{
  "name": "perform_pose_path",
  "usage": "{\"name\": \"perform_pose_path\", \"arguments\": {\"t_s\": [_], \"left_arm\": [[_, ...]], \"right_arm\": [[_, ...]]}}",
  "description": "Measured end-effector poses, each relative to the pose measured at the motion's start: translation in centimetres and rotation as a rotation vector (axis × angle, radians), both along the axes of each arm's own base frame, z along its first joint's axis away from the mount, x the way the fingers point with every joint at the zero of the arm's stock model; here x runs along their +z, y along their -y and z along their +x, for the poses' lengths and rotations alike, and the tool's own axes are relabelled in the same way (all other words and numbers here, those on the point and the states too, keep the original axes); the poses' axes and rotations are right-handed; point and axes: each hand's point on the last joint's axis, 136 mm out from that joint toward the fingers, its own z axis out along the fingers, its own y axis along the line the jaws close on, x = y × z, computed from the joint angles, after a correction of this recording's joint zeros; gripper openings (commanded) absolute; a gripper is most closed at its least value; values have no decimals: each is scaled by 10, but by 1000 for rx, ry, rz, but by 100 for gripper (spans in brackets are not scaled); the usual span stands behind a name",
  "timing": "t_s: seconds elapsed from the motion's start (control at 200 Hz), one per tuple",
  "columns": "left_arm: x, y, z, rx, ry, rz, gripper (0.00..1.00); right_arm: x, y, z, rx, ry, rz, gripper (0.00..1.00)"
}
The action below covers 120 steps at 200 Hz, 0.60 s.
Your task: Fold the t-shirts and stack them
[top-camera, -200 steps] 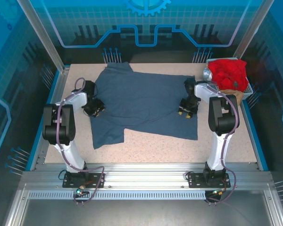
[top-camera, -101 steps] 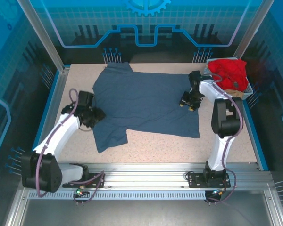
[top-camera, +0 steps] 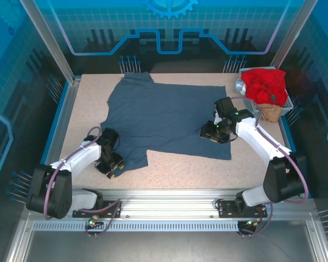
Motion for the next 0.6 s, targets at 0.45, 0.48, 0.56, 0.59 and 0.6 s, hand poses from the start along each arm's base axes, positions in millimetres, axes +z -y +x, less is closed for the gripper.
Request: {"name": "perform_pose_path", "arguments": {"t_s": [0.45,0.48,0.56,0.59,0.6], "left_arm": [[-8,8,20,32,42,-30,0],[-7,7,20,33,54,-29,0],[2,8,19,31,93,-30,0],[7,9,19,31,113,-35,0],[9,10,19,32,120,-35,0]], "right_arm": [[-21,50,-35,-209,-86,-37,47],[-26,60,-38,-255,-107,-46,46],[-42,86,-48,-372,-170,-63,45],[-47,92,-52,-403,-194,-67,45],[-48,94,-53,-411,-200,-68,44]]}}
